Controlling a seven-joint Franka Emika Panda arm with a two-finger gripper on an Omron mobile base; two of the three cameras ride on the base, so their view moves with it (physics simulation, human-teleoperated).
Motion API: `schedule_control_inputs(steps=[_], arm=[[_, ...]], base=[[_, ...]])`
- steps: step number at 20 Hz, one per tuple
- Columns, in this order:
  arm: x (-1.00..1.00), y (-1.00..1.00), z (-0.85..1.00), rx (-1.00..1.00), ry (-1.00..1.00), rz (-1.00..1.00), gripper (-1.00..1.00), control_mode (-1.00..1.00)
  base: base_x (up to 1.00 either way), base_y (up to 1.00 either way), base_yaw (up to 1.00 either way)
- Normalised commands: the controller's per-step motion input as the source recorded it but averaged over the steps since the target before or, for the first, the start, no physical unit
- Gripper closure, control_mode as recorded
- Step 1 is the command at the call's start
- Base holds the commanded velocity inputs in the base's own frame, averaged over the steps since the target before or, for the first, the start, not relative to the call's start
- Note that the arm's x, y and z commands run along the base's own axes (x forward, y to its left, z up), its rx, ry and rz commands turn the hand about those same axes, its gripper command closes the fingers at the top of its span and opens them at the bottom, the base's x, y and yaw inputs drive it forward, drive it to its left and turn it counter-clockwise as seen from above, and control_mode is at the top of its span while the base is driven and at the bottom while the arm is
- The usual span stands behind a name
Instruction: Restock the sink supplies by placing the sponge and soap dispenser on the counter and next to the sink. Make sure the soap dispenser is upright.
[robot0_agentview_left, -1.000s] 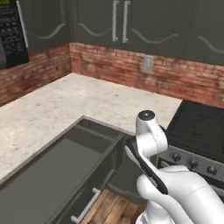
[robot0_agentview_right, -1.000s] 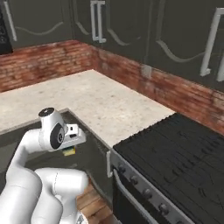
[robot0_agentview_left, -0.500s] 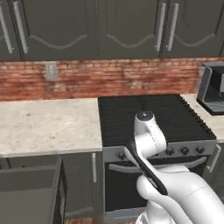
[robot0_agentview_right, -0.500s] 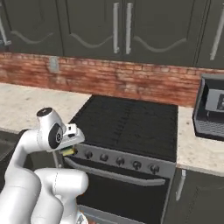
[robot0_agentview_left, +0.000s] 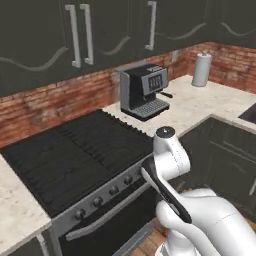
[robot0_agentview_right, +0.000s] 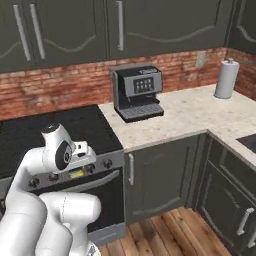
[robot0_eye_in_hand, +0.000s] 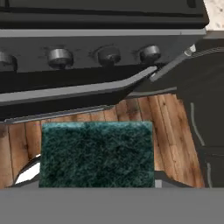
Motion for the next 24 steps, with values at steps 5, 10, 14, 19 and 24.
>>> schedule_control_inputs(steps=[5, 10, 14, 19, 24], arm=[[0.00, 0.00, 0.00, 0.00, 0.00, 0.00, 1.00, 1.00], [0.00, 0.00, 0.00, 0.00, 0.00, 0.00, 1.00, 1.00], [0.00, 0.00, 0.00, 0.00, 0.00, 0.00, 1.00, 1.00], [0.00, 0.00, 0.00, 0.00, 0.00, 0.00, 1.00, 1.00], [0.00, 0.00, 0.00, 0.00, 0.00, 0.00, 1.00, 1.00]], base=[[0.00, -0.06, -1.00], [0.26, -0.04, -0.92], [0.76, -0.07, -0.73], [0.99, -0.21, -0.51], [0.97, -0.27, -0.27]])
